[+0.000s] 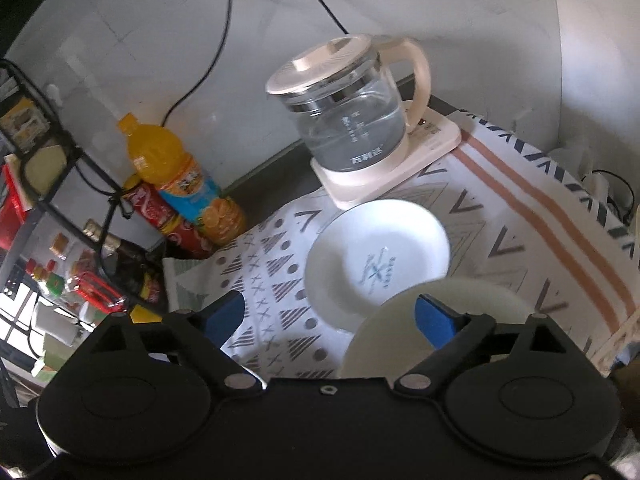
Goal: Organize plates and bowls
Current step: 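Move both grippers to the rim of the small 'Bakery' plate, then close the grippers on the 'Bakery' plate rim and tilt it up, then carry the 'Bakery' plate over and lower it onto the 'Sweet' plate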
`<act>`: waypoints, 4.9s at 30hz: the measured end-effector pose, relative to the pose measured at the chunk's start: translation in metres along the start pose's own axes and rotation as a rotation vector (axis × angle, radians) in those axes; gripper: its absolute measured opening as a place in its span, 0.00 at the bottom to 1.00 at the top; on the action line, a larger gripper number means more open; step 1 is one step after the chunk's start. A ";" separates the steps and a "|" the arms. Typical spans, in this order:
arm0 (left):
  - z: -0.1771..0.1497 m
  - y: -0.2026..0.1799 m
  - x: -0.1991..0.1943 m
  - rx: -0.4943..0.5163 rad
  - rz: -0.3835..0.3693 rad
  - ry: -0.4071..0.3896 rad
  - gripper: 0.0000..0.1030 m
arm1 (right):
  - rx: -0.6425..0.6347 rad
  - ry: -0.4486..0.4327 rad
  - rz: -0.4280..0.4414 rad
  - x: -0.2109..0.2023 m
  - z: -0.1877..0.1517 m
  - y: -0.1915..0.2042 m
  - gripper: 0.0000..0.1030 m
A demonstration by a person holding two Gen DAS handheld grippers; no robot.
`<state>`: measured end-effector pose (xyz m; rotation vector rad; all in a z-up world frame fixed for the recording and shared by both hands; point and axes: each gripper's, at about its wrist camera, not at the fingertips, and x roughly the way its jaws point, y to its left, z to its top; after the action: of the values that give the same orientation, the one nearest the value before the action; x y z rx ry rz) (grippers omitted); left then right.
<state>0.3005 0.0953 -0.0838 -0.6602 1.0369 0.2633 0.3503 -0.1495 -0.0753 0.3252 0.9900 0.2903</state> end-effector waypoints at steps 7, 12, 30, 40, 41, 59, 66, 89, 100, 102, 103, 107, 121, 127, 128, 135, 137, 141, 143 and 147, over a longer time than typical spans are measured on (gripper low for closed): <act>0.009 -0.026 0.027 -0.026 0.000 0.011 0.84 | -0.014 0.060 -0.021 0.026 0.026 -0.022 0.89; 0.016 -0.040 0.050 -0.071 0.003 0.018 0.83 | -0.028 0.115 -0.006 0.044 0.047 -0.040 0.88; 0.015 -0.045 0.138 -0.266 -0.046 0.090 0.57 | 0.000 0.355 -0.008 0.131 0.096 -0.100 0.59; 0.016 -0.046 0.172 -0.314 -0.068 0.152 0.29 | 0.019 0.497 0.019 0.175 0.093 -0.117 0.38; 0.016 -0.047 0.175 -0.314 -0.069 0.157 0.27 | 0.018 0.508 0.025 0.178 0.092 -0.118 0.37; 0.012 -0.045 0.181 -0.276 -0.094 0.142 0.06 | 0.020 0.533 0.149 0.198 0.082 -0.139 0.07; 0.018 -0.058 0.163 -0.210 -0.112 0.093 0.06 | -0.056 0.433 0.171 0.179 0.092 -0.127 0.06; 0.036 -0.058 0.077 -0.133 -0.166 -0.020 0.06 | -0.112 0.282 0.238 0.104 0.106 -0.068 0.08; 0.028 -0.001 0.019 -0.125 -0.171 -0.050 0.06 | -0.150 0.231 0.264 0.071 0.067 -0.011 0.08; 0.025 0.011 0.011 -0.126 -0.169 -0.049 0.06 | -0.148 0.232 0.267 0.067 0.056 -0.003 0.08; 0.023 0.017 0.007 -0.129 -0.170 -0.046 0.06 | -0.151 0.233 0.268 0.064 0.051 0.001 0.08; 0.016 0.038 -0.006 -0.133 -0.170 -0.048 0.06 | -0.161 0.236 0.267 0.056 0.033 0.019 0.08; -0.024 0.092 -0.015 -0.124 -0.155 0.005 0.06 | -0.164 0.255 0.208 0.037 -0.044 0.042 0.08; -0.039 0.108 -0.013 -0.122 -0.145 0.026 0.06 | -0.170 0.266 0.169 0.033 -0.069 0.046 0.08; -0.041 0.111 -0.012 -0.123 -0.144 0.028 0.06 | -0.170 0.271 0.165 0.033 -0.073 0.047 0.08; -0.053 0.123 -0.004 -0.134 -0.122 0.048 0.06 | -0.205 0.284 0.124 0.037 -0.093 0.056 0.08; -0.054 0.126 -0.001 -0.136 -0.112 0.051 0.06 | -0.215 0.289 0.109 0.040 -0.098 0.059 0.08; -0.056 0.129 0.005 -0.133 -0.086 0.054 0.07 | -0.250 0.293 0.080 0.045 -0.106 0.066 0.09; -0.056 0.130 0.008 -0.130 -0.075 0.055 0.07 | -0.275 0.292 0.064 0.047 -0.109 0.069 0.09; -0.057 0.131 0.013 -0.118 -0.057 0.054 0.08 | -0.319 0.286 0.038 0.050 -0.112 0.077 0.10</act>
<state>0.2011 0.1610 -0.1638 -0.8060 1.0582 0.2600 0.2741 -0.0451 -0.1404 0.0098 1.1988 0.5328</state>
